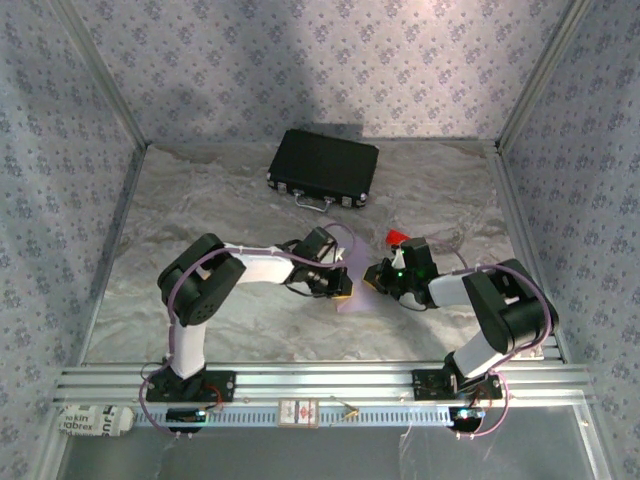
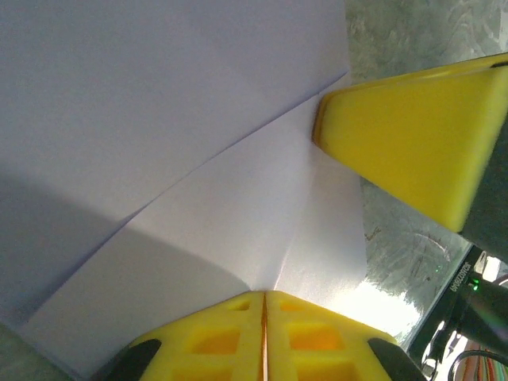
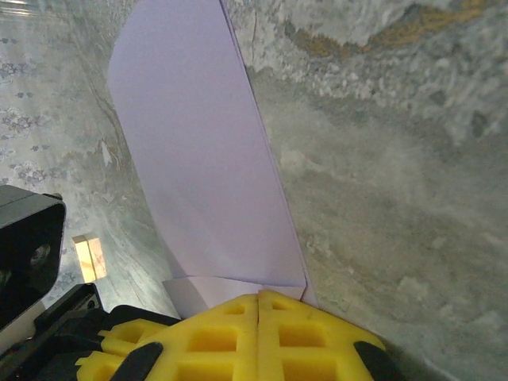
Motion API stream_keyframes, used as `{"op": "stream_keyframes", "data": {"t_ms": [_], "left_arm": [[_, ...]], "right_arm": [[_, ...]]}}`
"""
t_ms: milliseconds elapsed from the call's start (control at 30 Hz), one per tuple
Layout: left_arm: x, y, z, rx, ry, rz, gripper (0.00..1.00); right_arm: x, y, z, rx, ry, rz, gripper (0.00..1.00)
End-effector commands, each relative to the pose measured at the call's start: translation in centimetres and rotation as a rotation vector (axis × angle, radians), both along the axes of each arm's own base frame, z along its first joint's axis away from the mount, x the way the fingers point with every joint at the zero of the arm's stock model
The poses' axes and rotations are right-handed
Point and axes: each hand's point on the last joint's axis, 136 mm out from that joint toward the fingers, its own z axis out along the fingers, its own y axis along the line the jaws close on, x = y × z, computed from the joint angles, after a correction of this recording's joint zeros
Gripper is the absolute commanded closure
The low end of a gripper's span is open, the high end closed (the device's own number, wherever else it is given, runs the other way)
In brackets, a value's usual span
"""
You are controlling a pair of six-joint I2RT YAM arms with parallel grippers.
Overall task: Fold a paper plane with a square sheet of paper (pick it up from the middle)
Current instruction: Fold the triangle a second time at the center of the table.
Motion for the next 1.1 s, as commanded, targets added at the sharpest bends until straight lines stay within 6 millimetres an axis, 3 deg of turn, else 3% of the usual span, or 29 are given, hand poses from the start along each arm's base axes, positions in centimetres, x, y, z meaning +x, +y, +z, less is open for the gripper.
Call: {"op": "stream_keyframes", "data": {"t_ms": [0, 167, 300, 467, 700, 900, 1067], "left_arm": [[-1.8, 2.8, -2.7, 0.117, 0.044, -0.023, 0.92], [-1.9, 2.7, -2.4, 0.106, 0.029, -0.056, 0.92], [-1.9, 3.0, -2.3, 0.109, 0.021, -0.074, 0.93], [-1.6, 3.1, -2.0, 0.096, 0.013, -0.068, 0.93], [-1.4, 2.7, -0.5, 0.061, 0.003, -0.062, 0.91], [-0.8, 1.4, 2.5, -0.013, 0.002, -0.032, 0.89], [-0.5, 0.3, 2.7, -0.043, 0.029, -0.02, 0.9]], "right_arm": [[0.0, -0.2, 0.6, -0.027, -0.01, 0.002, 1.0], [0.0, 1.0, 2.7, -0.017, -0.069, 0.061, 0.99], [-0.4, 2.3, 2.8, -0.003, -0.066, 0.11, 0.98], [-1.3, 3.0, 0.5, -0.028, 0.004, 0.119, 1.0], [-2.7, 1.0, -3.9, -0.083, 0.114, 0.03, 1.0], [-2.9, 0.9, -4.0, -0.084, 0.114, 0.019, 1.0], [-2.7, 1.1, -3.7, -0.078, 0.107, 0.018, 1.0]]}}
